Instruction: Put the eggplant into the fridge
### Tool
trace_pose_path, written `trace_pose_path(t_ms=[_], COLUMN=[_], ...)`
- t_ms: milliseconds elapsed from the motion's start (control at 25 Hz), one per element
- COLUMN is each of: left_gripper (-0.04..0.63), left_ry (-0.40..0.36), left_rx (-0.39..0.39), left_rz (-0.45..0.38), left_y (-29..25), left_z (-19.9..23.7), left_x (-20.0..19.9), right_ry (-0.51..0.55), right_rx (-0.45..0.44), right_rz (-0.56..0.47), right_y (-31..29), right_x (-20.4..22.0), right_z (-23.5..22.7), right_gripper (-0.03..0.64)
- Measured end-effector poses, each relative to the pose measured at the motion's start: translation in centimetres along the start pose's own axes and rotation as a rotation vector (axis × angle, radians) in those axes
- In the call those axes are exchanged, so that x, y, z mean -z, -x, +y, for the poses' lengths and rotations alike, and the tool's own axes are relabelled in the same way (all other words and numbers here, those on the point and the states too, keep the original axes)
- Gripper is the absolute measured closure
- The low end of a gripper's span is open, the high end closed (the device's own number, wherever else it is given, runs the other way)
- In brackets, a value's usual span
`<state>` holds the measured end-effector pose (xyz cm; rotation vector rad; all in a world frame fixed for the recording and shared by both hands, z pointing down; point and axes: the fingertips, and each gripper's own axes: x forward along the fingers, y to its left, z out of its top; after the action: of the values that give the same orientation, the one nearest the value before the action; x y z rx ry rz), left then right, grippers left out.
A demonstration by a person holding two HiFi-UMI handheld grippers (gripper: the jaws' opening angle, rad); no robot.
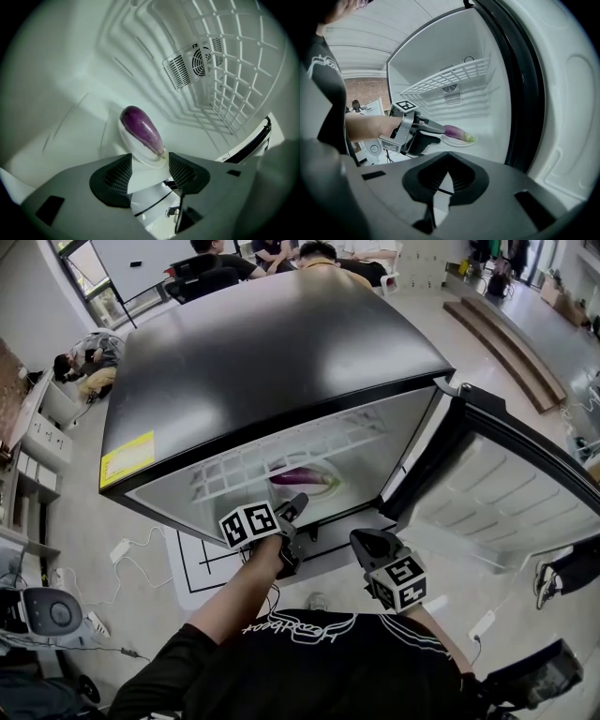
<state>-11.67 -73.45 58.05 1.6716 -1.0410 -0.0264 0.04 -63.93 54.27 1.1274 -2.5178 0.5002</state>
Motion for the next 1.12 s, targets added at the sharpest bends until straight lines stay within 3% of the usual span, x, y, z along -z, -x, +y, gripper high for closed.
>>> trace_pose_path(t_ms=[120, 280, 520, 640, 840, 1120], left_gripper=[0.367, 0.368, 0.37, 0.417, 0.562, 0.586], left_ry=[-0.088, -0.316, -0.586, -0.625, -0.706, -0.758], left_rx=[0.043, 0.067, 0.2, 0.25, 0.292, 0.371], left_rz=[0.017, 0.008, 0.014, -0.001, -0.025, -0.045], left_y=[0.9, 2.8, 7.5, 10.1, 14.1, 19.7], left_z=[-1.2, -2.8, -7.0, -8.5, -11.1, -14.2], left_x=[1.0, 2.4, 6.5, 7.9, 11.8, 18.3], right_ry=[0.001, 0.012, 0.009, 0.011, 0.072, 0.125], right_rx=[-0.006, -0.021, -0.049, -0.067, -0.075, -0.107], right_rz=[-0.007, -0.025, -0.048, -0.067, -0.097, -0.151], right_y=[0.3, 1.2, 4.6, 6.3, 9.9, 15.7], right_x=[-0.1, -0.4, 0.3, 0.3, 0.8, 1.6], right_z=[0.2, 1.0, 3.6, 5.0, 6.7, 10.9], right_gripper=[0.609, 0.609, 0.609, 0.609, 0.609, 0.609])
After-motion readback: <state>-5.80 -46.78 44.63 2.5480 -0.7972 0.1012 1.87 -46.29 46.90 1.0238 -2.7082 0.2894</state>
